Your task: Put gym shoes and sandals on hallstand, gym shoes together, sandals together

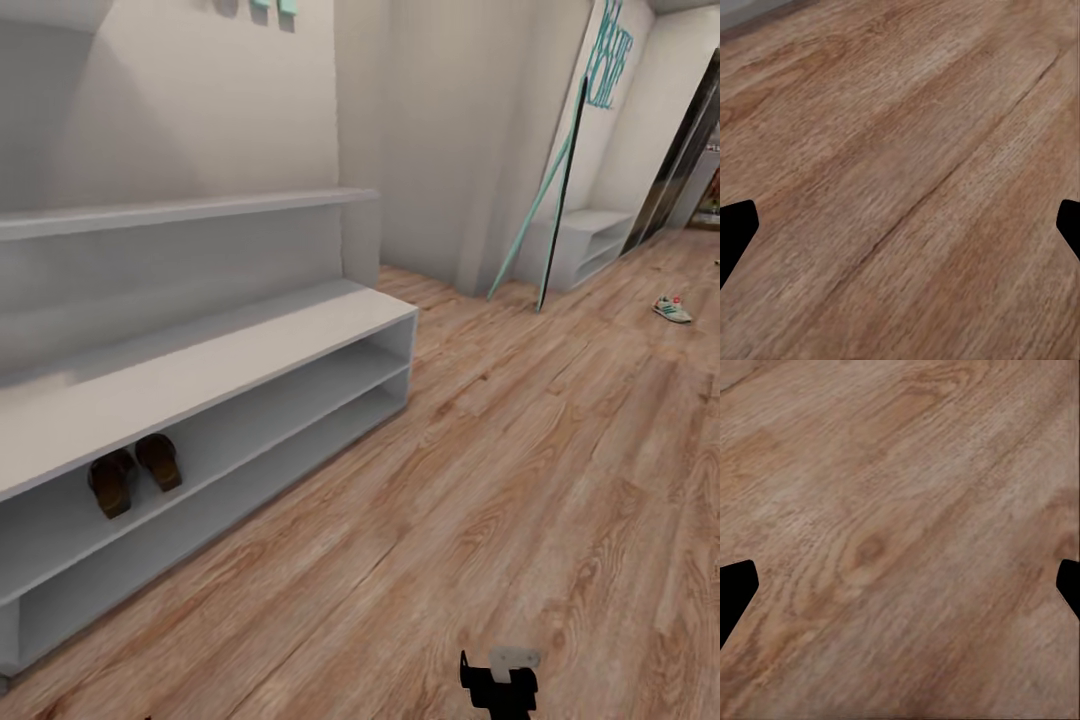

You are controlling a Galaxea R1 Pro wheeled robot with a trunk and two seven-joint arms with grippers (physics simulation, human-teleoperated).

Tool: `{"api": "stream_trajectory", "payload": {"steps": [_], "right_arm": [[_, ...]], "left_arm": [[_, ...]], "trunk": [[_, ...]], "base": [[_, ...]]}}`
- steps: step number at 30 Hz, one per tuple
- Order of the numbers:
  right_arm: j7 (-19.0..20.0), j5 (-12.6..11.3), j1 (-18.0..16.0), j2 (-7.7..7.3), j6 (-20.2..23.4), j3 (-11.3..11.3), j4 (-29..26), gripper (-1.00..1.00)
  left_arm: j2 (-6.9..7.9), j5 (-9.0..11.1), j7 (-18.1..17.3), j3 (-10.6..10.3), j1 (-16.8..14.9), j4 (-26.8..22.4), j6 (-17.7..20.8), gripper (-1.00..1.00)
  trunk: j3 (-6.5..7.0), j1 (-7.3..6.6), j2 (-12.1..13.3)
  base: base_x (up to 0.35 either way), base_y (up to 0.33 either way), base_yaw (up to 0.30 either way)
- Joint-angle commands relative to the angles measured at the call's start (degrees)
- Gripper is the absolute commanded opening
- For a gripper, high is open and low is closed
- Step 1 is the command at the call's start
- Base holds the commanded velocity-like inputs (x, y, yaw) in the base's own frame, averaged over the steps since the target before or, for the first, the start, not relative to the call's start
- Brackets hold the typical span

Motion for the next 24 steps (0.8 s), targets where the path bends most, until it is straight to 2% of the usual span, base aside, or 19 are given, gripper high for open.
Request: {"api": "stream_trajectory", "payload": {"steps": [1,3,7,11,12,13,17,20,24], "right_arm": [[-0.40,0.60,-0.04,-0.03,-0.07,-0.22,0.07,1.00],[-0.40,0.54,-0.04,-0.41,-0.07,-0.23,0.01,1.00],[-0.40,0.49,-0.04,-0.79,-0.08,-0.25,-0.01,1.00],[-0.40,0.51,-0.04,-0.96,-0.10,-0.38,-0.02,1.00],[-0.40,0.51,-0.04,-1.04,-0.14,-0.40,-0.01,1.00],[-0.43,0.51,-0.04,-1.16,-0.15,-0.40,0.01,1.00],[-0.47,0.51,-0.04,-1.55,-0.39,-0.39,0.05,1.00],[-0.51,0.59,0.34,-1.86,-3.67,-0.38,0.16,1.00],[-0.56,0.60,1.11,-2.64,-5.26,-0.33,0.15,1.00]], "left_arm": [[-0.19,0.62,-0.31,0.08,0.02,-0.03,0.19,1.00],[-1.01,0.48,0.10,0.07,0.02,-0.01,0.20,1.00],[-1.37,0.48,0.95,0.14,0.02,-0.01,0.25,1.00],[-1.86,0.59,6.79,-0.04,0.02,0.01,0.23,1.00],[-2.53,0.26,10.08,-0.35,0.02,0.41,0.19,1.00],[-2.82,0.13,10.74,-0.42,0.02,0.69,0.17,1.00],[-3.26,0.10,11.63,-0.37,0.02,1.15,0.11,1.00],[-3.26,0.44,11.94,-0.04,0.02,1.25,-1.60,1.00],[-3.11,0.41,11.98,-0.01,0.02,1.30,-3.67,1.00]], "trunk": [[0.00,-0.01,-0.02],[0.08,-0.01,-0.02],[0.23,-0.01,-0.02],[0.39,-0.01,-0.02],[0.43,-0.01,-0.02],[0.47,-0.01,-0.02],[0.62,-0.01,-0.02],[0.74,-0.01,-0.02],[0.89,-0.01,-0.02]], "base": [[0.000,0.000,-0.299],[0.000,0.000,-0.299],[0.000,0.000,-0.298],[0.000,0.000,-0.298],[0.000,0.000,-0.298],[0.000,0.000,-0.298],[0.000,0.000,-0.298],[0.000,0.000,-0.297],[0.000,0.000,-0.298]]}}
